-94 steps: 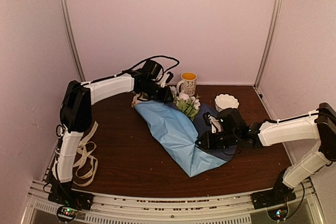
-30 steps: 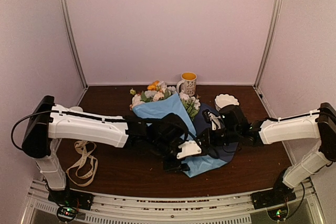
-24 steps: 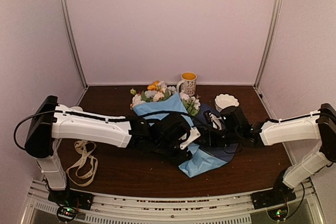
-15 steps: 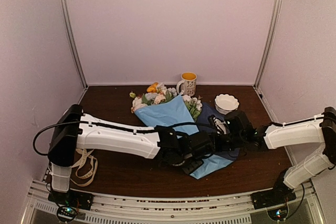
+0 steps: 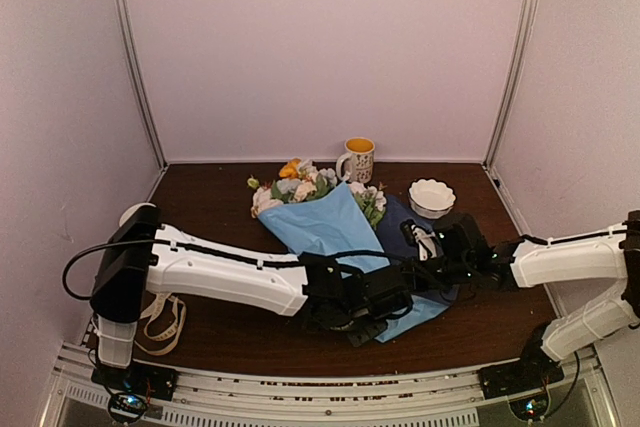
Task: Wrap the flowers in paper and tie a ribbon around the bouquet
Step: Press the fold line on the 2/3-folded wrapping paper.
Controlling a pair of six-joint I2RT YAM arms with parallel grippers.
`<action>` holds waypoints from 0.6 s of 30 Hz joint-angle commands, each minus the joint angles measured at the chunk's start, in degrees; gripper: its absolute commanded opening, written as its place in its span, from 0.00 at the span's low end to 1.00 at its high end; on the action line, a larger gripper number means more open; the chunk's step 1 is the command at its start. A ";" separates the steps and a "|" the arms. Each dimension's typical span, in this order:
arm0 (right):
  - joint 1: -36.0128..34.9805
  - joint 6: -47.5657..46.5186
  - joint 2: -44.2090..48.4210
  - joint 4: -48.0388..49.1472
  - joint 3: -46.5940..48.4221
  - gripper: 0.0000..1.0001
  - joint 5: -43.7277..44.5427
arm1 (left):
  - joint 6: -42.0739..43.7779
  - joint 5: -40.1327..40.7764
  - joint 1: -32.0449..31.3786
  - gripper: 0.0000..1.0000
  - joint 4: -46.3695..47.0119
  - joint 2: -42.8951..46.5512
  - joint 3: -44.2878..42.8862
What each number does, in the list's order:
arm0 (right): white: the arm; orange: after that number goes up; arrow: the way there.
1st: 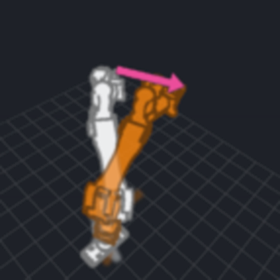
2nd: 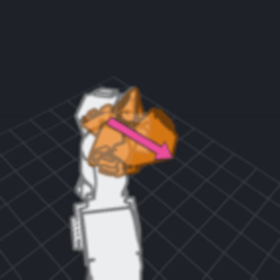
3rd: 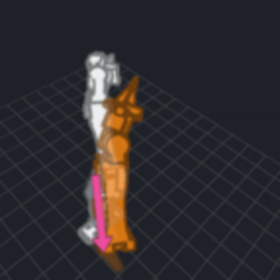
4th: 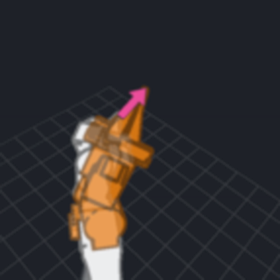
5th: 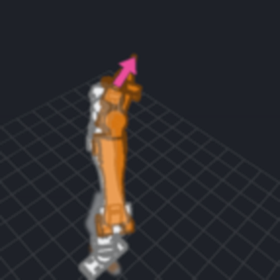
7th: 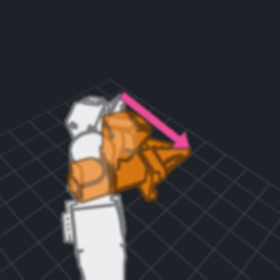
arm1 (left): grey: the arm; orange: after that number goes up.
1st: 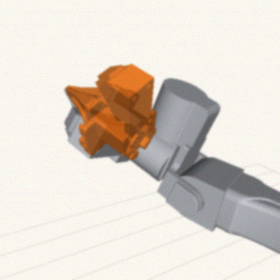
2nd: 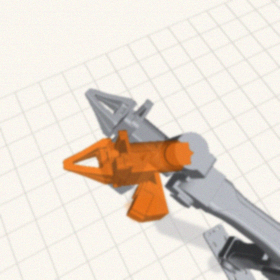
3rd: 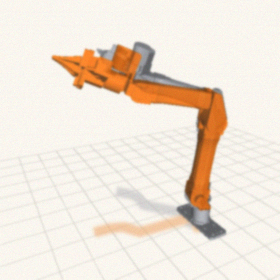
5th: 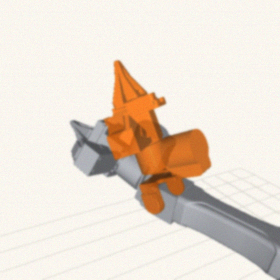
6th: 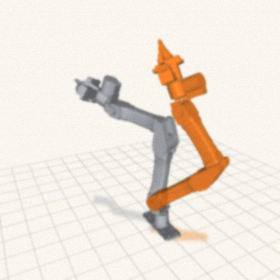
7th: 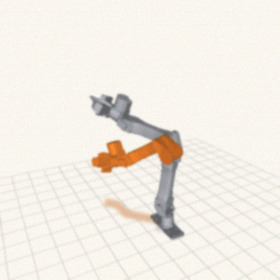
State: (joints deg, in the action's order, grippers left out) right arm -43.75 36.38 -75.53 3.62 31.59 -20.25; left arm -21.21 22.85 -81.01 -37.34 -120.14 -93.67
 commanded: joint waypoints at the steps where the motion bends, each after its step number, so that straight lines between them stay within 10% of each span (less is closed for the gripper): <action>1: -0.44 -0.78 2.26 1.16 -0.01 0.00 -0.94 | 5.08 -5.38 0.49 0.44 -1.43 2.05 4.34; 9: -0.45 0.21 1.33 3.14 -0.42 0.00 -1.55 | 13.47 -10.14 -1.16 0.42 15.23 15.47 18.23; 18: -0.40 0.50 0.72 3.06 -0.46 0.00 -0.65 | 31.91 -12.99 -2.15 0.59 12.03 5.90 8.31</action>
State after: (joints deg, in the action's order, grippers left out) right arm -43.97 36.47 -74.48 5.91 31.35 -21.23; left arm -1.37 13.26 -82.30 -25.69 -109.25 -79.92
